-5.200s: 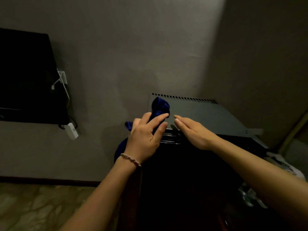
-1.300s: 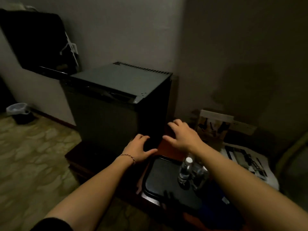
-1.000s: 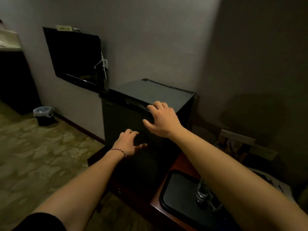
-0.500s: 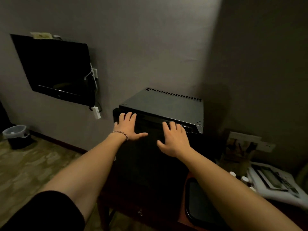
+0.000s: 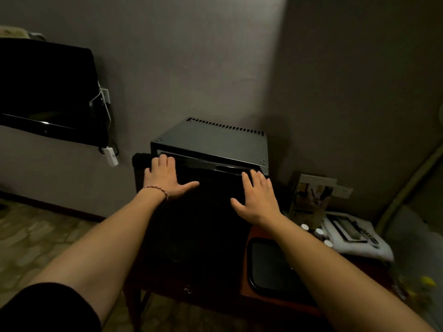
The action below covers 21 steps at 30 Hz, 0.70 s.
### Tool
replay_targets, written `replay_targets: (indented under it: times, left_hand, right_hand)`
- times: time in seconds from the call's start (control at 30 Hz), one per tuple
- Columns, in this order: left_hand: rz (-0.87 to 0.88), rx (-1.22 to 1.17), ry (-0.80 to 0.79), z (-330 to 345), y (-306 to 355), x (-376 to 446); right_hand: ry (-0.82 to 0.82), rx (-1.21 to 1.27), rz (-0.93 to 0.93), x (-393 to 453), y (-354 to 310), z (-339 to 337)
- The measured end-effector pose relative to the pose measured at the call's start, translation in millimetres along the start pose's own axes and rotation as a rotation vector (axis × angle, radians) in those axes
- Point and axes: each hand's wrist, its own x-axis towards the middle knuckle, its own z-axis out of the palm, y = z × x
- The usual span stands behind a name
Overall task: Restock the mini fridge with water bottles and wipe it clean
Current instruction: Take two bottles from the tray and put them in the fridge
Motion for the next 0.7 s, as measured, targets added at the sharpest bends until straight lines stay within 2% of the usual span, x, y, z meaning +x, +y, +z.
replay_targets:
  times: [0.2, 0.27, 0.4, 0.53, 0.7]
  left_hand:
    - [0.009, 0.088, 0.310, -8.7, 0.2, -85.1]
    - [0.036, 0.138, 0.346, -21.3, 11.9, -111.4]
    - [0.077, 0.192, 0.344, -43.9, 44.1, -164.9]
    - [0.073, 0.210, 0.335, -58.3, 103.4, -229.6]
    - [0.064, 0.277, 0.169, -77.9, 215.2, -286.8]
  right_hand:
    - [-0.055, -0.001, -0.035, -41.1, 23.5, -10.5]
    - [-0.101, -0.013, -0.044, -62.0, 38.1, -16.6]
    - [-0.194, -0.031, -0.012, -110.8, 76.9, -28.2]
    - [-0.246, -0.067, 0.001, -169.9, 120.8, -36.5]
    - [-0.308, -0.090, 0.034, -236.9, 176.5, -38.7]
